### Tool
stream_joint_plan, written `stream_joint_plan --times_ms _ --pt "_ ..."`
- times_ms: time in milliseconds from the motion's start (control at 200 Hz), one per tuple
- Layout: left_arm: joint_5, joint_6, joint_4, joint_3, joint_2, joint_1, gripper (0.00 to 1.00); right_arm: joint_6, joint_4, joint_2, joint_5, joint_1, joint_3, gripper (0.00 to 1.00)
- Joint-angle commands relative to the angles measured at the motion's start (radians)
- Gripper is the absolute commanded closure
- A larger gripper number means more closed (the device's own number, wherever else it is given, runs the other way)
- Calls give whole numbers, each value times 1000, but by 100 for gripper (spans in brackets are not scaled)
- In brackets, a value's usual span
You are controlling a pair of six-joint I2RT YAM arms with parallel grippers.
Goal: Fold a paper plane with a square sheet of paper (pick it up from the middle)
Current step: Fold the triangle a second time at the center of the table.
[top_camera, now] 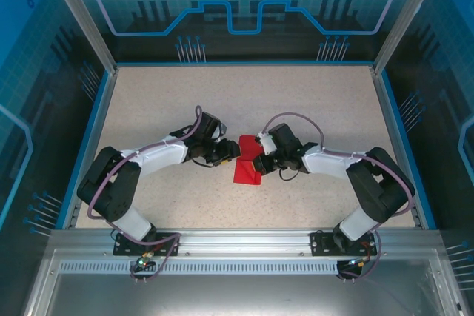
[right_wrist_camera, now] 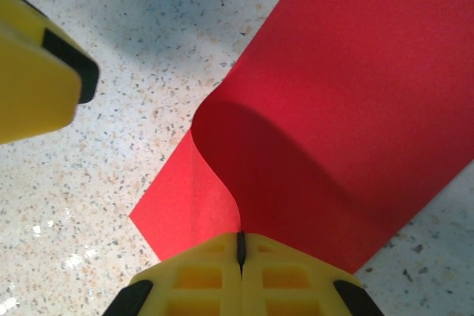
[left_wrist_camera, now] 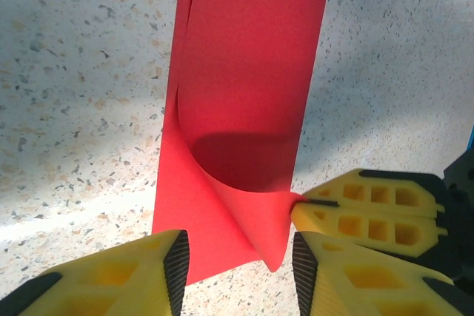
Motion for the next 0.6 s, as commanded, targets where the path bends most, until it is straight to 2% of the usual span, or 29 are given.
stream_joint_plan --times_ms 0,595 --pt "23 25 -15 8 2 -13 56 -49 -71 27 17 -18 42 97" --pt "31 30 -20 33 36 -44 60 -128 -143 56 95 -32 80 98"
